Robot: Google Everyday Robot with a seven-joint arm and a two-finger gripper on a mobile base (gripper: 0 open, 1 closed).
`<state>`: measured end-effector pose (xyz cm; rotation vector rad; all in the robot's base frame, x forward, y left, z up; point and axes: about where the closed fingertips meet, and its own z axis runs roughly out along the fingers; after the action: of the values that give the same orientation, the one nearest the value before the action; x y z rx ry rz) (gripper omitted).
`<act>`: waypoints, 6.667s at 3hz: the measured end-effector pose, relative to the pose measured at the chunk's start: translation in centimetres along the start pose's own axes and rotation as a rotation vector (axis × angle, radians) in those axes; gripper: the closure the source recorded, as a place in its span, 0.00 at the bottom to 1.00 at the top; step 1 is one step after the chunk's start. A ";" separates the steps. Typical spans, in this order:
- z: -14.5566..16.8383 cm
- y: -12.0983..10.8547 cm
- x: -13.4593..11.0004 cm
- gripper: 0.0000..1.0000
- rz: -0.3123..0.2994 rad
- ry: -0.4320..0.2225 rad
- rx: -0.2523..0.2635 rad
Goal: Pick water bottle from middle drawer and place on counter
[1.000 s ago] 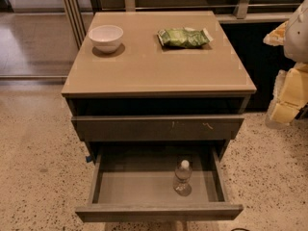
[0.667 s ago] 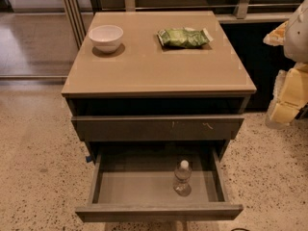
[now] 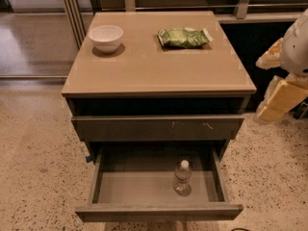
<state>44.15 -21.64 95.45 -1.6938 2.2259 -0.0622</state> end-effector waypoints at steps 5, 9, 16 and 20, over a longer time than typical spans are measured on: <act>17.2 2.1 3.7 1.00 0.138 -0.211 -0.141; 36.1 6.2 6.6 0.86 0.163 -0.417 -0.179; 46.9 6.0 3.4 0.30 0.129 -0.588 -0.181; 48.7 6.1 2.1 1.00 0.118 -0.601 -0.214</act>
Offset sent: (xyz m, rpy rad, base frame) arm 0.0341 -0.0016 -0.2177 0.3498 0.1761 -0.0846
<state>52.36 -13.62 47.64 -1.4218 1.9057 0.6473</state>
